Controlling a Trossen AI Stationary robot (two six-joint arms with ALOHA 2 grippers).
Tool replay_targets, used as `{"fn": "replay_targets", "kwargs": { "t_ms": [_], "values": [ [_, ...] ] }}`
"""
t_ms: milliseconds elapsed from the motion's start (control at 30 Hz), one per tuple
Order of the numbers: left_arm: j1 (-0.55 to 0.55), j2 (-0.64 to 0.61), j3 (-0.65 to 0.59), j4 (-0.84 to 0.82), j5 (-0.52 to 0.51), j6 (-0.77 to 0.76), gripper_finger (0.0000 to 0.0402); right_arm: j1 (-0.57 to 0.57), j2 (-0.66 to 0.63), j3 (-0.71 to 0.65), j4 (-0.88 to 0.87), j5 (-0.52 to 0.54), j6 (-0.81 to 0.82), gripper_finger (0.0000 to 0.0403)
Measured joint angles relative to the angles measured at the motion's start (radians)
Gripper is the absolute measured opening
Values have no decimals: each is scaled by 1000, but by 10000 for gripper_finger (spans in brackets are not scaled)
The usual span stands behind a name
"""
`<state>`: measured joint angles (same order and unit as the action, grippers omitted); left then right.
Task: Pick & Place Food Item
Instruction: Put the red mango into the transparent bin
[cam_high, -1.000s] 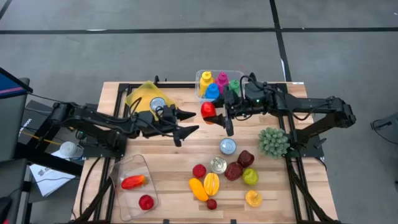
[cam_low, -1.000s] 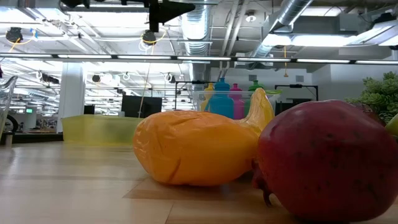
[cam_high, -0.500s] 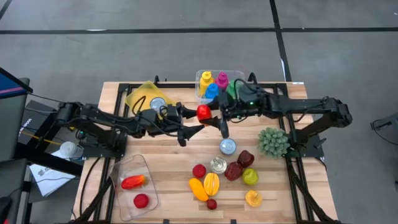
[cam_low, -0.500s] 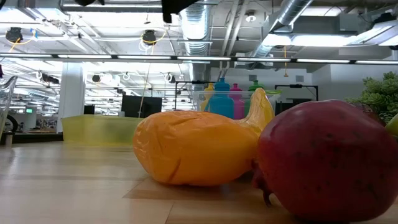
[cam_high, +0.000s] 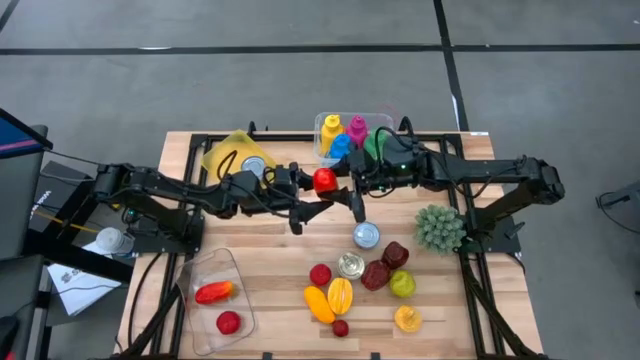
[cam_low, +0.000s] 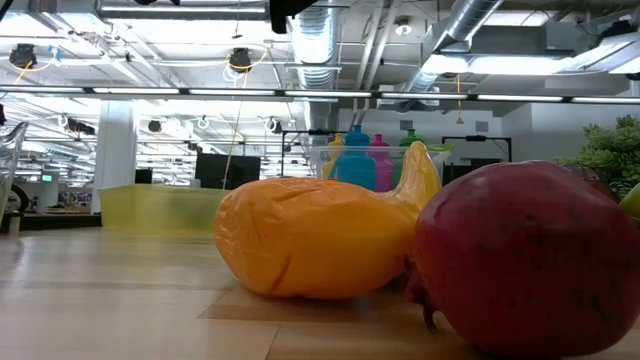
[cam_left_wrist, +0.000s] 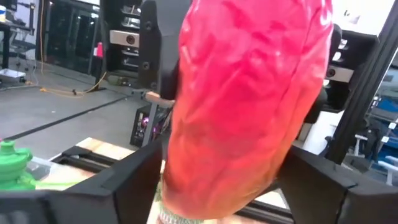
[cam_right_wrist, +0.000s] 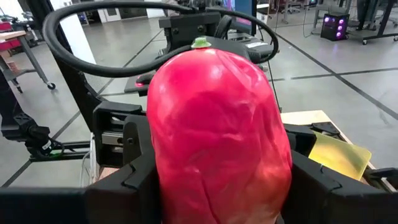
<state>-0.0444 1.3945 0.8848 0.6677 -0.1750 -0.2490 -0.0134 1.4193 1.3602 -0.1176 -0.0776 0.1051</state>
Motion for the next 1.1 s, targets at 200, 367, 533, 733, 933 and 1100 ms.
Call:
{"fn": "replay_targets", "kwargs": {
  "t_ms": [200,367,533,733,933,1100],
  "values": [
    [0,0,0,-7,-1,5,221,0,1,0,-6,-4,0,234],
    [5,1,0,1,-4,6,218,-1,1,0,-4,-14,0,249],
    [-1,-26,0,-49,-4,8,223,-15,-51,-1,-25,-54,-28,273],
    [2,-137,-1,-294,-19,-30,221,-39,-190,2,-103,-62,-35,296],
    [-86,-355,-2,-887,-1,-299,221,-41,-302,2,-231,22,-35,297],
    [-263,-492,-2,-1257,0,-665,221,-40,-347,0,-328,63,-34,297]
  ]
}}
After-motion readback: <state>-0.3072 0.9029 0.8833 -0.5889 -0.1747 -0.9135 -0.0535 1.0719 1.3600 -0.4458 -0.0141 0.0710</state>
